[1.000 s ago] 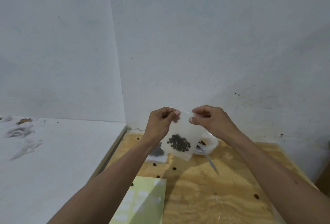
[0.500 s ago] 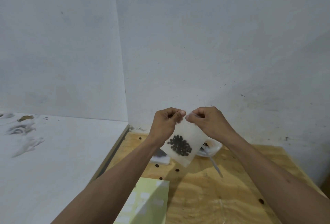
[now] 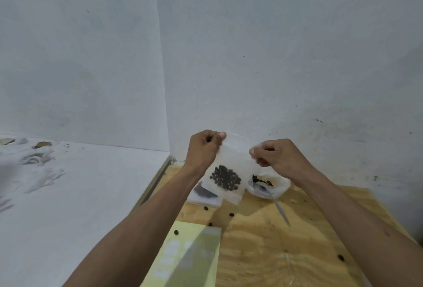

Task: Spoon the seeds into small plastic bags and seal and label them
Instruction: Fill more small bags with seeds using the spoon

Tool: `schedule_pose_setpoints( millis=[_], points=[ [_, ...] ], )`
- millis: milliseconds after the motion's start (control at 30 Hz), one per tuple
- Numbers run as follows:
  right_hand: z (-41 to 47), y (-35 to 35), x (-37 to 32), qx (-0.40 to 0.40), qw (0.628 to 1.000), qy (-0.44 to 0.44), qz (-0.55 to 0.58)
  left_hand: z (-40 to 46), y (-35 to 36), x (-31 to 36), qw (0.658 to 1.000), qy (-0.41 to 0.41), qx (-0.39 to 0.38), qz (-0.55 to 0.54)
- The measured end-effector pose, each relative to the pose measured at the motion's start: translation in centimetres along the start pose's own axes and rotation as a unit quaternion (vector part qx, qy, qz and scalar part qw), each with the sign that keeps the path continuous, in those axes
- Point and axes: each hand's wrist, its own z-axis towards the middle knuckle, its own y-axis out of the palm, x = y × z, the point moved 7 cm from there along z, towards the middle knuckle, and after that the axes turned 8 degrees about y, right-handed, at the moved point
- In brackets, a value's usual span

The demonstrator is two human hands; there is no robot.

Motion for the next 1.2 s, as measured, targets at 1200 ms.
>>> schedule_pose_setpoints(
  millis=[1200],
  points=[
    [2.5, 13.2, 8.5, -0.032, 0.975, 0.196, -0.104, -1.2, -5.0, -11.5, 0.935, -0.213, -0.11, 0.263]
  ],
)
